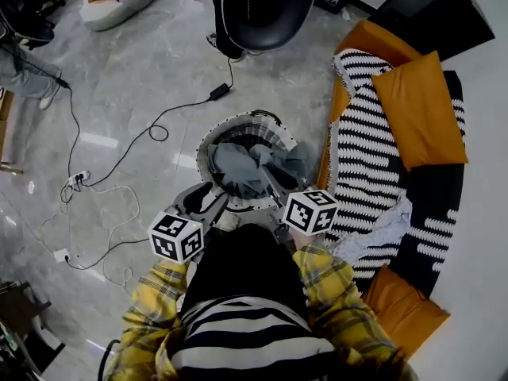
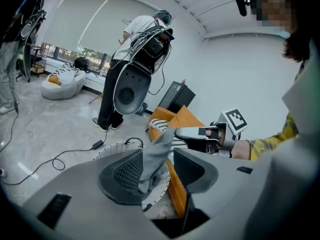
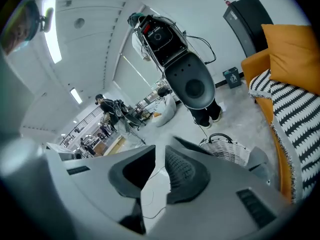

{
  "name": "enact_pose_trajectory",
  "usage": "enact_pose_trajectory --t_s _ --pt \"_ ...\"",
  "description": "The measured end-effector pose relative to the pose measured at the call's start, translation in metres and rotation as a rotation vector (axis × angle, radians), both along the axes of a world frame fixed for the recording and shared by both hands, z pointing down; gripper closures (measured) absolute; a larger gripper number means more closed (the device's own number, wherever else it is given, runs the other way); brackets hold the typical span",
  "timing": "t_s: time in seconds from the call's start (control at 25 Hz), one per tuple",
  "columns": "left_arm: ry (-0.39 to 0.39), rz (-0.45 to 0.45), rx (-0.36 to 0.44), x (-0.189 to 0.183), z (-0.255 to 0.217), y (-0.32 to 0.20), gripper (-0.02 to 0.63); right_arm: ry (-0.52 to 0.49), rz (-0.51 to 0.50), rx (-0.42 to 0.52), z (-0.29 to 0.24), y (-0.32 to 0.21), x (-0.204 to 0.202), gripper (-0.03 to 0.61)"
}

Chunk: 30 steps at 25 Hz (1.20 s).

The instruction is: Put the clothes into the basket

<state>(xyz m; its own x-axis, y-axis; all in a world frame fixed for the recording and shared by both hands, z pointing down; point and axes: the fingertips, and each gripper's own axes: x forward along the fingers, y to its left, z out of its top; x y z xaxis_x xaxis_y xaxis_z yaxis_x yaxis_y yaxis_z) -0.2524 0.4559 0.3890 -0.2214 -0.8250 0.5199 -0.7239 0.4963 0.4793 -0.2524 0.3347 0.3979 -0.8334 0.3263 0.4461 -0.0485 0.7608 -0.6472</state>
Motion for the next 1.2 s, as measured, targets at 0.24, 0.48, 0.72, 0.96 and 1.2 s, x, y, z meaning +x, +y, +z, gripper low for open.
enact_pose_trajectory --t_s 0.24,0.48,0.72,0.96,1.2 --pt "0.008 0.025 -0.003 0.003 0.004 -0.007 0.408 0.051 0.035 0.041 0.017 -0.004 0.013 0.511" --pt "0.017 0.036 0.010 0.001 0.000 -0.017 0.422 0.076 0.096 0.030 0.025 -0.014 0.031 0.512" --pt "-0.004 0.100 0.031 0.005 -0.014 -0.045 0.505 0.064 0.200 0.039 0.015 -0.037 0.050 0.511" --pt "-0.005 0.246 0.049 0.034 -0.022 -0.102 0.541 0.054 0.363 0.035 0.004 -0.085 0.100 0.511" --pt "0.009 0.449 0.054 0.088 -0.025 -0.163 0.546 0.058 0.558 0.043 -0.003 -0.131 0.173 0.511"
